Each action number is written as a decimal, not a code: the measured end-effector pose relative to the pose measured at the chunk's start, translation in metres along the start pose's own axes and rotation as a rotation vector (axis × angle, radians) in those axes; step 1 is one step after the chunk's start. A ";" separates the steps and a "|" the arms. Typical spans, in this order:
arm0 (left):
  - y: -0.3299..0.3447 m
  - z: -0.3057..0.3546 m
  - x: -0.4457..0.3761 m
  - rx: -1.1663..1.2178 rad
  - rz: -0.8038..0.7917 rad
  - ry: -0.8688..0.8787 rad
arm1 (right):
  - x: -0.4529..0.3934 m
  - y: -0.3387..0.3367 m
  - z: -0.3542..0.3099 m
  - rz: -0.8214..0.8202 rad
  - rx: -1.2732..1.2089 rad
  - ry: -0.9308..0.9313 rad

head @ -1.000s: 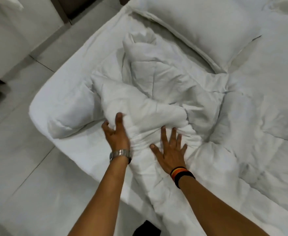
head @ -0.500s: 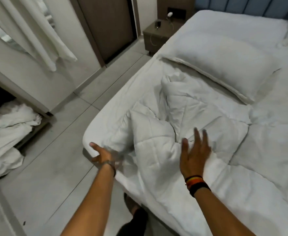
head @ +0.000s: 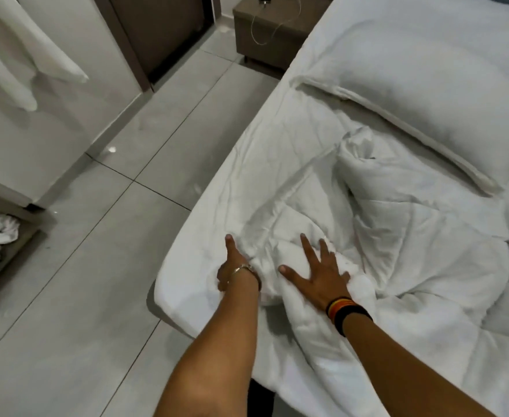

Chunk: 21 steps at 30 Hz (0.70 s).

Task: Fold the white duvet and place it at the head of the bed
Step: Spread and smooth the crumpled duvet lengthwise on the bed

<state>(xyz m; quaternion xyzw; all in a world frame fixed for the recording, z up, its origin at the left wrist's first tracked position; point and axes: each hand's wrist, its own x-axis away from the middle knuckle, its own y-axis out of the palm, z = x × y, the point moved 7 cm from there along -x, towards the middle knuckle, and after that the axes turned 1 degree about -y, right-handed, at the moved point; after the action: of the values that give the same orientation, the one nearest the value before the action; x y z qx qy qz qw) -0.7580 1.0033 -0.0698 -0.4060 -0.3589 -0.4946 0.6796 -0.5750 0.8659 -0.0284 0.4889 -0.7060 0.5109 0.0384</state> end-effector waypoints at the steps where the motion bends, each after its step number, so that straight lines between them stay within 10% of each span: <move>1: -0.002 0.004 0.005 0.053 -0.013 0.027 | 0.001 -0.002 -0.001 0.021 -0.018 0.004; 12: -0.080 0.244 0.032 0.409 -0.455 0.420 | 0.015 0.019 -0.144 0.174 -0.129 -0.208; 21: -0.144 0.222 -0.067 -0.578 -0.271 0.523 | 0.028 0.101 -0.135 0.089 -0.081 0.062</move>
<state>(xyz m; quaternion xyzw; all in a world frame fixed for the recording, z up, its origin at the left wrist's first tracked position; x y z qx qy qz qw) -0.9329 1.2039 -0.0091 -0.3899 -0.0709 -0.7464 0.5346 -0.7234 0.9501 -0.0176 0.4391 -0.7456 0.4980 0.0570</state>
